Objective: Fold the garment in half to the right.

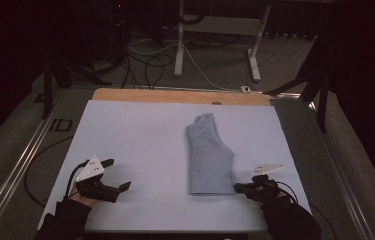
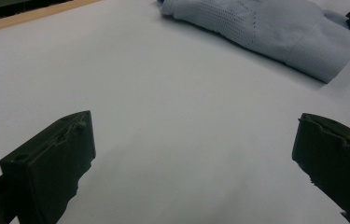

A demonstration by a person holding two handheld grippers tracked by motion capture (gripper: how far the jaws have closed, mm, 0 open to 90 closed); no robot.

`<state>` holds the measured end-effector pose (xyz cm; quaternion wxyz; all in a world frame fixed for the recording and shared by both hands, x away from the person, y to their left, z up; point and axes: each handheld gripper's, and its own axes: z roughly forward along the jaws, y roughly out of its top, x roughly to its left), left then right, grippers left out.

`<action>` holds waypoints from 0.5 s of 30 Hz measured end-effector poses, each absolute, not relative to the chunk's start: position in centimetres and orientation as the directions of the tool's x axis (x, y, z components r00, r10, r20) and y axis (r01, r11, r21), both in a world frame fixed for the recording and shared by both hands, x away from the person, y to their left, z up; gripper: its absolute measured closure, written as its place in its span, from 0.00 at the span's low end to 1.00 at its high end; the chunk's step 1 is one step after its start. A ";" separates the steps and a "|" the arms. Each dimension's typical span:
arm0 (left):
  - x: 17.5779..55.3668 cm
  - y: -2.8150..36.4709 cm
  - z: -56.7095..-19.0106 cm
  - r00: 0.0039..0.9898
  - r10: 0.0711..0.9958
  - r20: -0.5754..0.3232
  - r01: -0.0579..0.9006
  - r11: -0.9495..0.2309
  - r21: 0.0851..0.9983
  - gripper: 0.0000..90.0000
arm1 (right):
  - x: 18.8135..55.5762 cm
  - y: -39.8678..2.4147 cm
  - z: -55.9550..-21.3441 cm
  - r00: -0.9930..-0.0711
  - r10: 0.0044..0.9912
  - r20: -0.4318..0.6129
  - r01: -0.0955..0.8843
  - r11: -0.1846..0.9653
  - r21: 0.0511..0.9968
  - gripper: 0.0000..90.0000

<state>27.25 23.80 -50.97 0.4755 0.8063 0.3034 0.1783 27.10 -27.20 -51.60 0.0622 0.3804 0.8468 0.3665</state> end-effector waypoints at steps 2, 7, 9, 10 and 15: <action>27.3 23.8 -51.0 0.751 0.660 -0.004 0.322 -0.361 0.875 0.01 | 27.0 -27.3 -51.7 -0.705 0.687 0.178 0.602 0.445 0.663 0.97; 27.3 23.9 -51.0 0.749 0.662 -0.006 0.324 -0.358 0.876 0.01 | 27.2 -27.6 -52.1 -0.694 0.697 0.181 0.618 0.447 0.646 0.97; 27.3 23.9 -51.0 0.749 0.663 -0.008 0.325 -0.357 0.875 0.01 | 27.2 -27.5 -52.3 -0.696 0.697 0.174 0.618 0.458 0.639 0.97; 27.3 23.8 -51.0 0.752 0.659 -0.003 0.321 -0.362 0.875 0.01 | 27.2 -27.4 -52.5 -0.698 0.700 0.152 0.611 0.472 0.635 0.96; 27.2 23.8 -50.9 0.753 0.659 -0.003 0.320 -0.361 0.876 0.01 | 27.2 -27.4 -52.5 -0.682 0.721 0.121 0.610 0.469 0.639 0.80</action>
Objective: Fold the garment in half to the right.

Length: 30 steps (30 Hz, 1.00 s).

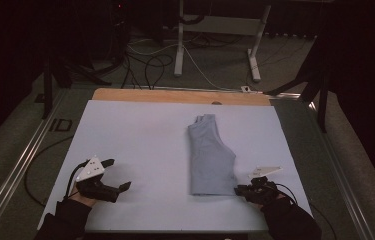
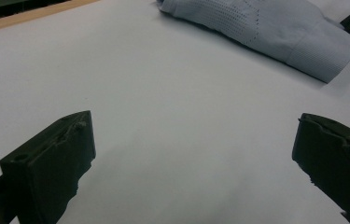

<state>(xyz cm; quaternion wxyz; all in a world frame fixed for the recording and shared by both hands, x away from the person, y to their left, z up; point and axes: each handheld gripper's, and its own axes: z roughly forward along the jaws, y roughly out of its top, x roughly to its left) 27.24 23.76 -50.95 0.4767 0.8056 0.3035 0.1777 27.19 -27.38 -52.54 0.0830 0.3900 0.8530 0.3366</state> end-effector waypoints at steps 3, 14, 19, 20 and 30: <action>27.2 23.9 -50.9 0.750 0.661 -0.005 0.320 -0.357 0.877 0.01 | 27.4 -27.5 -52.5 -0.676 0.726 0.125 0.612 0.459 0.644 0.71; 27.2 24.0 -50.7 0.748 0.664 -0.003 0.318 -0.354 0.880 0.01 | 27.9 -27.5 -50.8 -0.683 0.711 0.170 0.594 0.404 0.696 0.29; 27.2 24.0 -50.7 0.748 0.664 -0.003 0.317 -0.354 0.880 0.01 | 28.7 -26.9 -49.5 -0.728 0.665 0.168 0.542 0.407 0.735 0.15; 27.2 24.0 -50.6 0.749 0.663 0.000 0.314 -0.354 0.881 0.01 | 28.9 -26.7 -49.3 -0.733 0.661 0.163 0.531 0.406 0.743 0.14; 27.1 24.1 -50.6 0.755 0.655 -0.007 0.315 -0.353 0.881 0.01 | 30.7 -25.7 -48.7 -0.796 0.589 0.140 0.417 0.366 0.832 0.10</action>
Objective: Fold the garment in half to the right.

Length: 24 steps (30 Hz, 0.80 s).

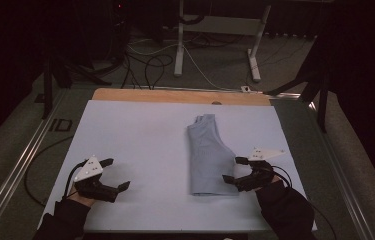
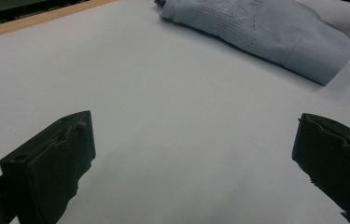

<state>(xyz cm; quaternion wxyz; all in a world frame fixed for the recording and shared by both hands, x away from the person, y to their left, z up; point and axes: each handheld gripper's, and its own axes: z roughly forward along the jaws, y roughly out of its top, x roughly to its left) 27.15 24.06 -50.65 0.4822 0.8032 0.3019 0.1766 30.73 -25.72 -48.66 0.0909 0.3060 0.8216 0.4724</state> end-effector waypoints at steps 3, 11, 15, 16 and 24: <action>27.1 24.0 -50.7 0.765 0.644 -0.010 0.314 -0.359 0.879 0.01 | 31.1 -25.9 -48.7 -0.793 0.595 0.135 0.400 0.340 0.852 0.10; 27.1 24.0 -50.8 0.766 0.643 -0.013 0.317 -0.359 0.878 0.01 | 31.0 -27.3 -49.3 -0.755 0.646 0.116 0.424 0.345 0.837 0.09; 27.1 23.9 -50.8 0.767 0.641 -0.013 0.318 -0.362 0.876 0.01 | 30.6 -27.8 -49.7 -0.736 0.674 0.068 0.390 0.340 0.856 0.09; 27.0 23.9 -50.9 0.767 0.641 -0.019 0.322 -0.359 0.876 0.01 | 30.5 -28.0 -49.9 -0.732 0.677 0.068 0.391 0.337 0.856 0.09; 26.9 23.8 -50.9 0.782 0.622 -0.025 0.311 -0.356 0.881 0.01 | 29.3 -28.8 -51.1 -0.732 0.678 0.063 0.392 0.343 0.854 0.09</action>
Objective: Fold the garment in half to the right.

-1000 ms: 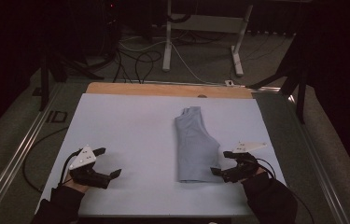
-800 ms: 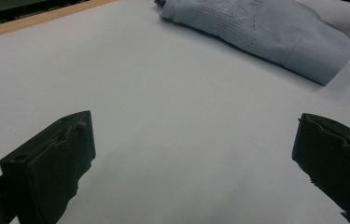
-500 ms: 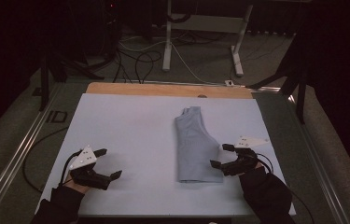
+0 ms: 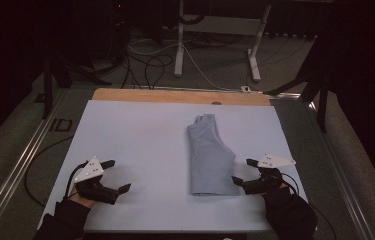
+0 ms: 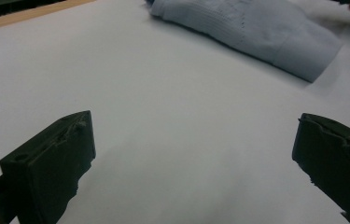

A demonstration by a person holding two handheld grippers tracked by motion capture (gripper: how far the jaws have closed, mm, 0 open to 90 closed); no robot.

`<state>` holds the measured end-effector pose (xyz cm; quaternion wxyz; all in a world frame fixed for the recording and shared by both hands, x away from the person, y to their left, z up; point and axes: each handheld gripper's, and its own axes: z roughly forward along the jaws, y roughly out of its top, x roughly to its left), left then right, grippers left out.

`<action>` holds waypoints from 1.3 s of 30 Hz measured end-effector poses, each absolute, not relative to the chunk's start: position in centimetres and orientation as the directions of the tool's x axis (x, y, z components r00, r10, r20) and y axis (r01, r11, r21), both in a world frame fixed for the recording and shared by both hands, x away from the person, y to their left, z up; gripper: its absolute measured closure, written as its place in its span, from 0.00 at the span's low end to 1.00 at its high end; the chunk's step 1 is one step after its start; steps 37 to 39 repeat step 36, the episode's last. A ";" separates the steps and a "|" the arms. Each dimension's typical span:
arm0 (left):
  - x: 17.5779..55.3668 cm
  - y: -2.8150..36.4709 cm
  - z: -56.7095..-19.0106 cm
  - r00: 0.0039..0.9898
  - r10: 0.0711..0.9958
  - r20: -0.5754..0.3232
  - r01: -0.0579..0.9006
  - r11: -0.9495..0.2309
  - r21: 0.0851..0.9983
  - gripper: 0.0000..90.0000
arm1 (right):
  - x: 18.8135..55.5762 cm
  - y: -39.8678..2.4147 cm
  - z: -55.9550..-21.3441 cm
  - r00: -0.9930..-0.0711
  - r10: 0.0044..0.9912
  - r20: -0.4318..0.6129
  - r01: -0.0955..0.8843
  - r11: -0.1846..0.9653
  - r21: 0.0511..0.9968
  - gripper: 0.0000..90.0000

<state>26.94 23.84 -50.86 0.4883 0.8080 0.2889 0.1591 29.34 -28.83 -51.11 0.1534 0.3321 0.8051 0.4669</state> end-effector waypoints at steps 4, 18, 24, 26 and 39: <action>26.9 23.7 -50.9 0.791 0.612 -0.027 0.306 -0.357 0.883 0.01 | 28.9 -29.4 -51.6 -0.723 0.685 0.089 0.411 0.323 0.853 0.09; 26.7 23.7 -51.0 0.792 0.610 -0.027 0.303 -0.354 0.885 0.01 | 28.6 -29.1 -52.7 -0.739 0.672 0.051 0.374 0.345 0.861 0.09; 26.6 23.6 -51.1 0.792 0.610 -0.024 0.302 -0.357 0.884 0.01 | 29.0 -28.9 -52.9 -0.736 0.676 0.047 0.368 0.340 0.866 0.09; 26.7 23.7 -51.1 0.792 0.610 -0.022 0.301 -0.360 0.883 0.01 | 28.9 -29.0 -52.9 -0.734 0.677 0.045 0.368 0.341 0.865 0.09; 26.6 24.1 -50.9 0.779 0.626 -0.028 0.302 -0.337 0.891 0.01 | 28.7 -29.3 -52.8 -0.721 0.691 0.049 0.380 0.336 0.862 0.09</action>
